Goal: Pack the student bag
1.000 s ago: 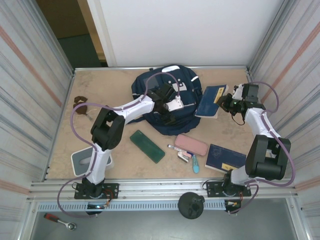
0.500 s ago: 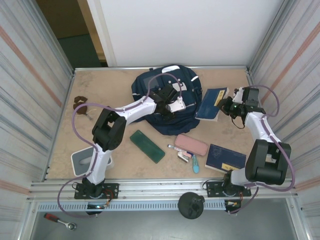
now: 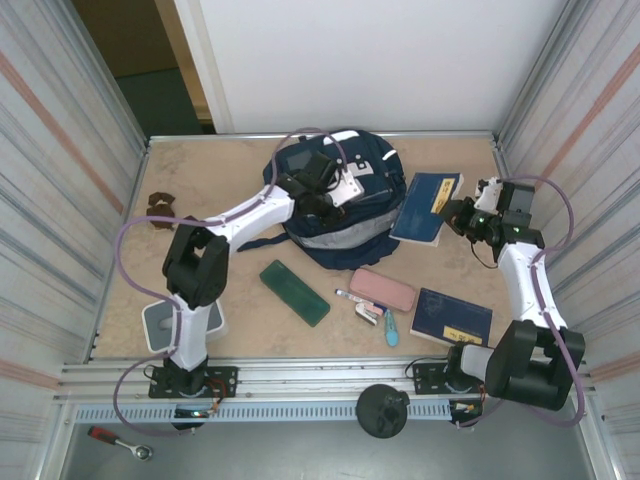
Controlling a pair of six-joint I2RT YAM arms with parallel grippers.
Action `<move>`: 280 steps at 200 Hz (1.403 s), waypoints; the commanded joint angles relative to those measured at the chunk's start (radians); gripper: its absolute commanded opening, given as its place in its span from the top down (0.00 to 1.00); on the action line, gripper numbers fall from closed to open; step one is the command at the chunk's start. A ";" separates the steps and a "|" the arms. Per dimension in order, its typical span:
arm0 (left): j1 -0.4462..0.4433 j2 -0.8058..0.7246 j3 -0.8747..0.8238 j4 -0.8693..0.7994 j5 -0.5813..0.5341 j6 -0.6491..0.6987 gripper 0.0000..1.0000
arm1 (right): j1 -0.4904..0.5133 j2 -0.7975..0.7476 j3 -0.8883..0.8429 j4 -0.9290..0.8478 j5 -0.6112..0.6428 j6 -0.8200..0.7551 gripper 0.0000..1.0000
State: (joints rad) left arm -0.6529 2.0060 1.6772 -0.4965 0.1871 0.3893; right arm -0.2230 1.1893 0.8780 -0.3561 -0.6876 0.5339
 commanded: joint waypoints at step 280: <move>0.234 -0.026 0.198 0.252 0.445 -0.464 1.00 | 0.618 0.645 0.160 0.882 0.686 0.649 0.52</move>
State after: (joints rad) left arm -0.4484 2.0048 1.8698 -0.4194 0.6258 0.0048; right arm 0.4206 1.9930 1.1240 0.5217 0.0013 1.2758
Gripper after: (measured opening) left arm 0.074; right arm 0.458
